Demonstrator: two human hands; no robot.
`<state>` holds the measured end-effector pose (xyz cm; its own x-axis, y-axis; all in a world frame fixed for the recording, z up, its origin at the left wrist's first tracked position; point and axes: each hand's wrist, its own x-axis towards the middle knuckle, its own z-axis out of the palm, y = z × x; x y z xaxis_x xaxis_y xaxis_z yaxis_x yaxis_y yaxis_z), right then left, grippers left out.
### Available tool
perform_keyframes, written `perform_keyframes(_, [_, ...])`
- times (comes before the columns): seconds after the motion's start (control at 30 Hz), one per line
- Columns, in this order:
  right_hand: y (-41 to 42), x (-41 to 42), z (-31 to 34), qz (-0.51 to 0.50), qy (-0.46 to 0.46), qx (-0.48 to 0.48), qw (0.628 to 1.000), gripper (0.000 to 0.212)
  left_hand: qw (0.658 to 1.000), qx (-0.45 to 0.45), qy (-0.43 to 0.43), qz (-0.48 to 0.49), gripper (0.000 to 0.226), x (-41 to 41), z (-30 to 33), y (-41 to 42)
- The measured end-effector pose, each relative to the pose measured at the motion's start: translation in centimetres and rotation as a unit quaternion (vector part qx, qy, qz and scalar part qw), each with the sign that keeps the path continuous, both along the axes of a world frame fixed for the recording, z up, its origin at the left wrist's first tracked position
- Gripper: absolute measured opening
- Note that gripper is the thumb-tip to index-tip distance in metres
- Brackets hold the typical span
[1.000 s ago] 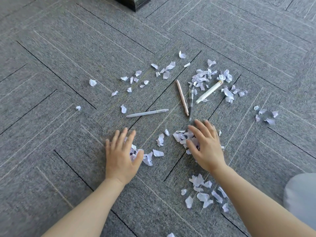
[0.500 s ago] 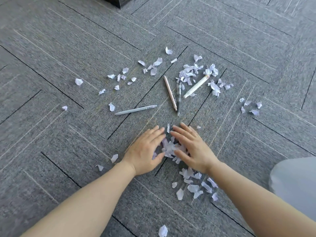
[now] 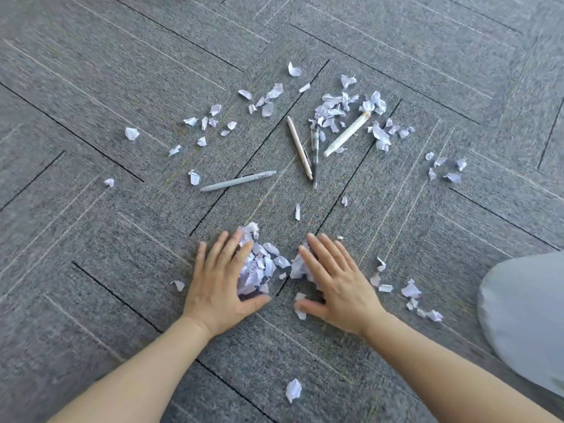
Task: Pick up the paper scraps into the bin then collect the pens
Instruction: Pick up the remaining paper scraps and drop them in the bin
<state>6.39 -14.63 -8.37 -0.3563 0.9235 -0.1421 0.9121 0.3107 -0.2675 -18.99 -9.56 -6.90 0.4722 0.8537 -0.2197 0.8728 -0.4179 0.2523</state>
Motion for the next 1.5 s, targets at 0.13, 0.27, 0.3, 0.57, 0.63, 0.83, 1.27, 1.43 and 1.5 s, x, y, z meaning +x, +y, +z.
perform_keyframes(0.13, [3.0,-1.6,0.2,0.019,0.013,0.029,0.999,0.075,0.998,0.03,-0.022,-0.044,0.09,2.2,-0.3,2.0])
perform_keyframes(0.27, [4.8,-1.8,0.5,0.043,0.024,0.097,0.994,0.038,0.987,0.113,-0.043,-0.107,0.044,3.4,-0.2,4.2])
perform_keyframes(0.3, [5.1,-1.9,0.6,0.051,0.023,0.1,0.993,0.031,0.982,0.126,-0.052,-0.128,0.036,3.6,-0.3,4.6])
perform_keyframes(0.57, [5.1,-1.8,3.6,-0.206,0.12,0.057,0.969,0.016,0.981,0.077,-0.175,-0.032,0.031,7.1,2.6,5.1])
perform_keyframes(0.63, [5.1,-0.8,6.6,-0.314,0.215,0.075,0.922,0.022,0.96,0.051,-0.274,0.034,0.031,10.3,5.3,5.6])
perform_keyframes(0.83, [4.4,6.1,21.9,-0.448,0.346,0.252,0.785,0.028,0.855,0.018,-0.518,0.013,0.031,23.7,18.3,6.0])
perform_keyframes(1.27, [-12.6,22.0,29.0,-0.721,0.357,0.198,0.56,0.044,0.915,-0.05,-0.245,-0.316,0.022,43.0,26.4,-5.2])
perform_keyframes(1.43, [-12.6,21.0,28.4,-0.719,0.315,0.264,0.56,0.04,0.866,-0.159,-0.341,-0.329,0.039,42.4,25.4,-5.7])
perform_keyframes(1.5, [-10.5,19.9,29.2,-0.672,0.32,0.335,0.578,0.031,0.816,-0.166,-0.471,-0.292,0.034,40.9,25.4,-4.6])
